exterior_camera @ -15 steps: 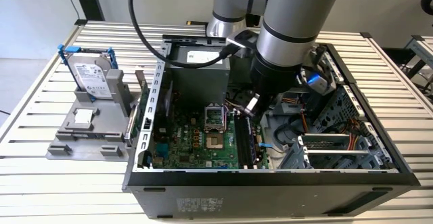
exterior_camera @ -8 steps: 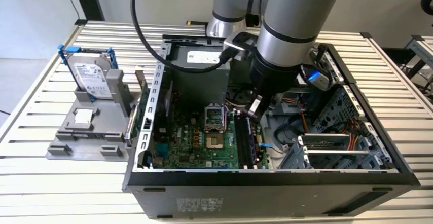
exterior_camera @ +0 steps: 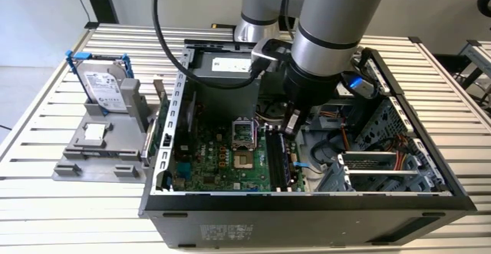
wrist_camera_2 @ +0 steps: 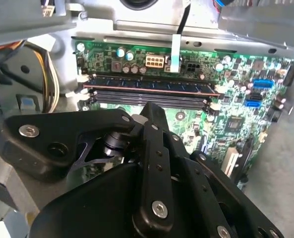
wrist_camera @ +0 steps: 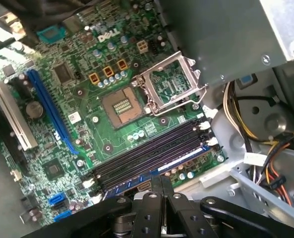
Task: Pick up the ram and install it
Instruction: 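Press down the ram until it locks into place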
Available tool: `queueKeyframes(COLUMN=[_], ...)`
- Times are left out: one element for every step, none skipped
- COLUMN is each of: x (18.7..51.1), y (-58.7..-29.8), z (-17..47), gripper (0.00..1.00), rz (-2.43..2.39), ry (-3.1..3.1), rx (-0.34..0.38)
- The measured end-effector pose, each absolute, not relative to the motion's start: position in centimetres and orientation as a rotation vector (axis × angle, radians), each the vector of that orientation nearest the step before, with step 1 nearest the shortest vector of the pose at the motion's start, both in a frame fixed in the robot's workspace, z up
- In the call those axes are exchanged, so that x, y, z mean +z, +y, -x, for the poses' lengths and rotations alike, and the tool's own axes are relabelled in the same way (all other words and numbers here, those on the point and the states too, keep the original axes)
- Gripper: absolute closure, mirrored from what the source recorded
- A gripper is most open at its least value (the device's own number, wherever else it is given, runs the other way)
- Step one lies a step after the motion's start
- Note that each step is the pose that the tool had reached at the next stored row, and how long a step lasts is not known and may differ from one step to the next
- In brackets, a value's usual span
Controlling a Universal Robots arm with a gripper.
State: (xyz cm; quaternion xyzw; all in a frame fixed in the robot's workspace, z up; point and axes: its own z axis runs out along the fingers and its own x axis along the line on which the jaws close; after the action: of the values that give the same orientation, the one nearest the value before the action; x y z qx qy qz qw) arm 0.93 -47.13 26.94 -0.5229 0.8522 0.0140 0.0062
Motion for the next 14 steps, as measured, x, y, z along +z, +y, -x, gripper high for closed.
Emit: queueKeyframes(x=[26.92, 26.91, 26.89, 26.86, 26.83, 26.78, 26.72, 26.65, 26.58, 26.52, 26.47, 26.44, 26.4, 26.36], y=[-47.12, -47.12, -47.12, -47.12, -47.11, -47.11, -47.1, -47.09, -47.08, -47.08, -47.08, -47.08, -47.08, -47.08], z=[-0.93, -0.93, -0.93, -0.93, -0.93, -0.93, -0.93, -0.93, -0.93, -0.93, -0.94, -0.93, -0.93, -0.93], gripper=[1.0, 1.0, 1.0, 1.0, 1.0, 1.0, 1.0, 1.0, 1.0, 1.0, 1.0, 1.0, 1.0, 1.0], rz=[1.655, 1.67, 1.684, 1.699, 1.715, 1.733, 1.752, 1.772, 1.792, 1.813, 1.834, 1.856, 1.877, 1.899], ry=[2.656, 2.647, 2.638, 2.628, 2.618, 2.606, 2.594, 2.58, 2.567, 2.552, 2.537, 2.522, 2.506, 2.49], rx=[0.044, 0.044, 0.044, 0.044, 0.045, 0.045, 0.045, 0.045, 0.045, 0.045, 0.045, 0.045, 0.045, 0.046])
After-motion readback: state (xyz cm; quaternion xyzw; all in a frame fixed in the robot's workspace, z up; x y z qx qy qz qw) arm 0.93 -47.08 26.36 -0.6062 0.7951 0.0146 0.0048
